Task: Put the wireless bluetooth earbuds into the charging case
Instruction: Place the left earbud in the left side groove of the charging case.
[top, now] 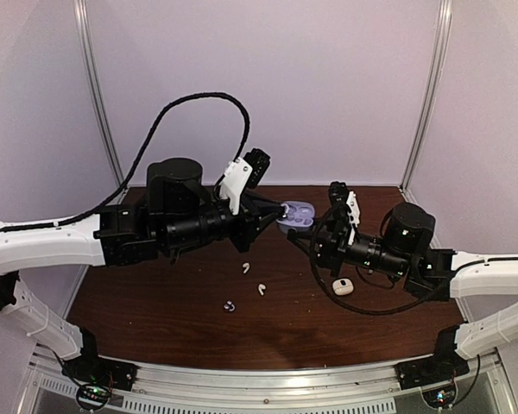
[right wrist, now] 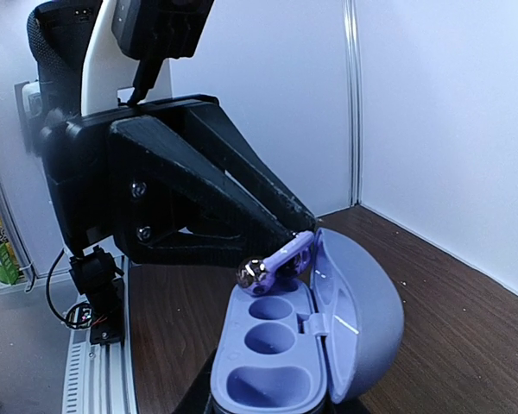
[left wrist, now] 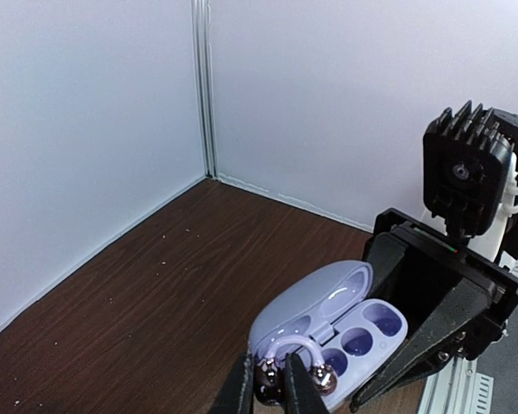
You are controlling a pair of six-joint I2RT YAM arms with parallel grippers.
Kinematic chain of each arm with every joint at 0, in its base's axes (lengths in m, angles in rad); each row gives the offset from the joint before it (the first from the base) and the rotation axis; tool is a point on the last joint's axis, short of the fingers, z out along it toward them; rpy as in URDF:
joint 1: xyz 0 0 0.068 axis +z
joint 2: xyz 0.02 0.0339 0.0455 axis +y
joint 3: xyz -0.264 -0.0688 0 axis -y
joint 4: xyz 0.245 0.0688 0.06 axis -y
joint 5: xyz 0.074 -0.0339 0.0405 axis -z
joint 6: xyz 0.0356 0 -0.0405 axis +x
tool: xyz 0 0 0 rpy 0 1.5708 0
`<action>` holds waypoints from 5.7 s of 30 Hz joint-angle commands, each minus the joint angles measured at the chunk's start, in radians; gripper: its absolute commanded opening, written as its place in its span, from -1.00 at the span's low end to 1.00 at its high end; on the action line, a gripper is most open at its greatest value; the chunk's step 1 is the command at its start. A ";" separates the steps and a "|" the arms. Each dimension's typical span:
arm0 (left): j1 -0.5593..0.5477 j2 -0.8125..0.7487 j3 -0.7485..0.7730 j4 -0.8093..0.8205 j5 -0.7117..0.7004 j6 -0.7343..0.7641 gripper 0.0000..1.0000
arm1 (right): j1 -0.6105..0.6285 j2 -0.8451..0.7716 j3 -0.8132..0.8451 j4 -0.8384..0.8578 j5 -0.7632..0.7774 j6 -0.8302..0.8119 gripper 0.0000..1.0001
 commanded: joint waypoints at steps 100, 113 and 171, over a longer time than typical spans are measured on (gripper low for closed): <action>-0.035 0.118 0.226 -0.194 -0.119 -0.153 -0.96 | 0.027 -0.014 -0.017 0.057 0.173 0.045 -1.00; -0.035 0.148 0.277 -0.262 -0.152 -0.195 -0.47 | 0.027 -0.021 -0.037 0.079 0.159 0.057 -1.00; -0.027 -0.019 0.189 -0.184 -0.004 -0.116 -0.13 | 0.006 -0.068 -0.100 0.114 0.080 0.037 -1.00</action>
